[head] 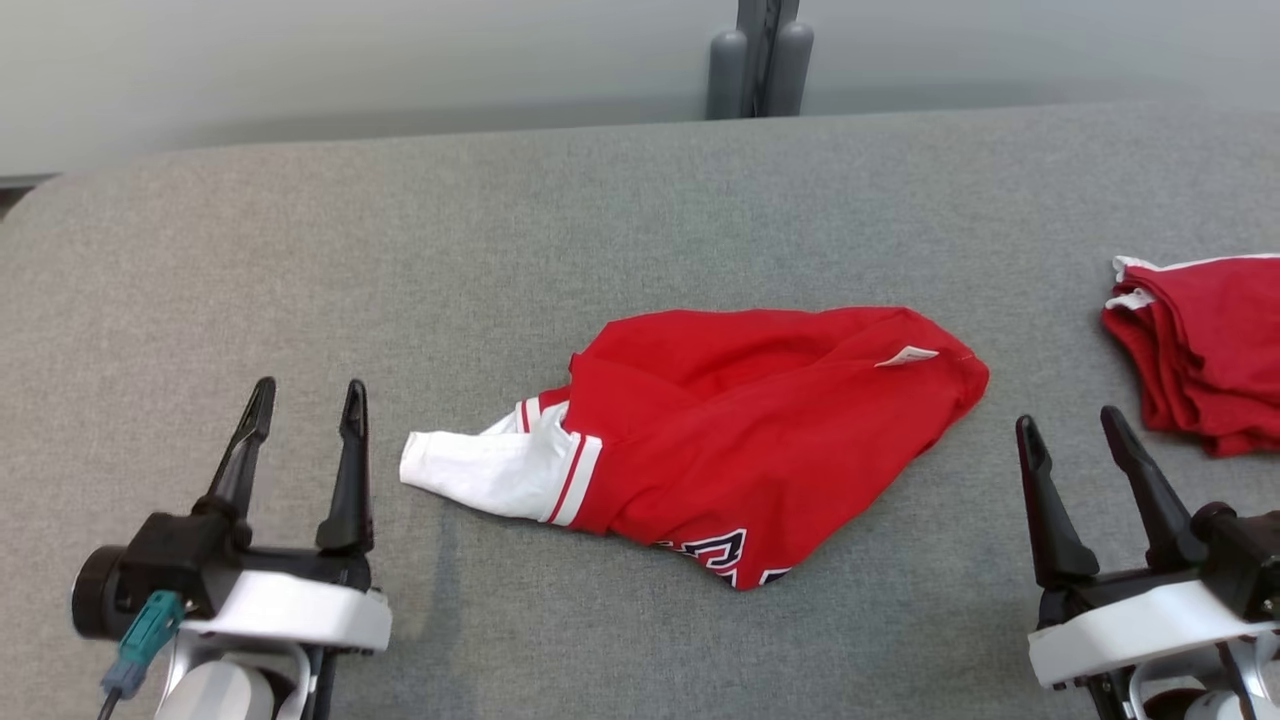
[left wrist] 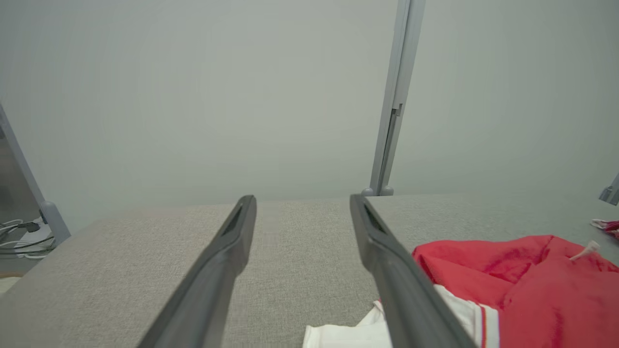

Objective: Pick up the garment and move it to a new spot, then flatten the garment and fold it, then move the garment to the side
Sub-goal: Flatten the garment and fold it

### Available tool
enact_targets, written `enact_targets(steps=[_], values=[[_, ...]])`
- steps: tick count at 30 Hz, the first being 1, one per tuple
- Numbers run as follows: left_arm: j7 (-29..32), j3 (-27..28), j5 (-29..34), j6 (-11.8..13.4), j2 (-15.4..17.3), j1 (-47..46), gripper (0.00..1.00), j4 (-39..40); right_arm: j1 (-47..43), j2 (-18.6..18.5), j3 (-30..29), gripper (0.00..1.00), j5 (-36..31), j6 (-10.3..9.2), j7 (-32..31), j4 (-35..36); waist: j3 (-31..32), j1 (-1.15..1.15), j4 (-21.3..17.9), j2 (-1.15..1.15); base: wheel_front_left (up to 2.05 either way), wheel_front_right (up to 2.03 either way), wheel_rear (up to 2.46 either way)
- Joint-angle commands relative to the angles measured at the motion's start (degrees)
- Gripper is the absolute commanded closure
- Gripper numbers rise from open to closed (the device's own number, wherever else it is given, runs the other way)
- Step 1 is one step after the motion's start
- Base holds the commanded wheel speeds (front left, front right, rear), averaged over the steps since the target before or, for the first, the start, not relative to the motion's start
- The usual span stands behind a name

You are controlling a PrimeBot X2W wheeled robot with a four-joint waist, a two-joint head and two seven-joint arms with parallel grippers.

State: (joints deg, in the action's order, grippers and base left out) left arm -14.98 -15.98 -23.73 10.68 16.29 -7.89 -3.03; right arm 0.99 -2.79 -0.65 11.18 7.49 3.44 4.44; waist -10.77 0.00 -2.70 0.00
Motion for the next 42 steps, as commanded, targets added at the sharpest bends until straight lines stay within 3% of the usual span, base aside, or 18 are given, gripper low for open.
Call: enact_targets(steps=[1, 12, 24, 28, 35, 42], values=[[-0.2, 0.9, -0.1, 0.4, 0.9, 2.1, 0.0, 0.9, -1.0, -0.3, 0.2, 0.0, -0.2, 0.01, -0.6, 0.0, 1.4, 0.0, -0.2, 0.0, 0.0, 0.0, 0.0], [1.8, 1.2, -2.3, 0.3, 2.4, 7.3, 0.0, 2.7, -2.7, -0.3, -0.2, 0.0, -0.7, 0.01, -1.7, 1.4, 2.8, 0.0, 0.4, 0.0, 0.0, 0.0, 0.0], [3.7, 0.2, -2.7, -0.2, 2.7, 5.4, 0.0, 2.4, -2.5, -0.3, 0.0, 0.0, 0.0, 0.01, -1.7, 2.2, 2.2, 0.0, 1.3, 0.0, 0.0, 0.0, 0.0], [7.7, -1.7, -3.0, -1.7, 2.8, 1.2, 0.0, 1.6, -1.4, -0.3, 0.3, 0.0, 0.0, 0.01, -1.8, 2.5, 0.5, 0.0, 1.4, 0.0, 0.0, 0.0, 0.0], [18.0, -4.9, -6.7, -7.3, 2.9, -7.3, 0.0, -8.3, 0.6, -0.3, 1.0, 0.0, 0.5, 0.01, -1.1, 1.9, -3.4, 0.0, -0.3, 0.0, 0.0, 0.0, 0.0], [20.9, -6.1, -8.9, -11.2, 2.4, -11.8, 0.0, -19.4, 1.7, -0.3, 1.2, 0.0, 1.0, 0.01, 0.0, 0.5, -5.4, 0.0, -2.3, 0.0, 0.0, 0.0, 0.0]])
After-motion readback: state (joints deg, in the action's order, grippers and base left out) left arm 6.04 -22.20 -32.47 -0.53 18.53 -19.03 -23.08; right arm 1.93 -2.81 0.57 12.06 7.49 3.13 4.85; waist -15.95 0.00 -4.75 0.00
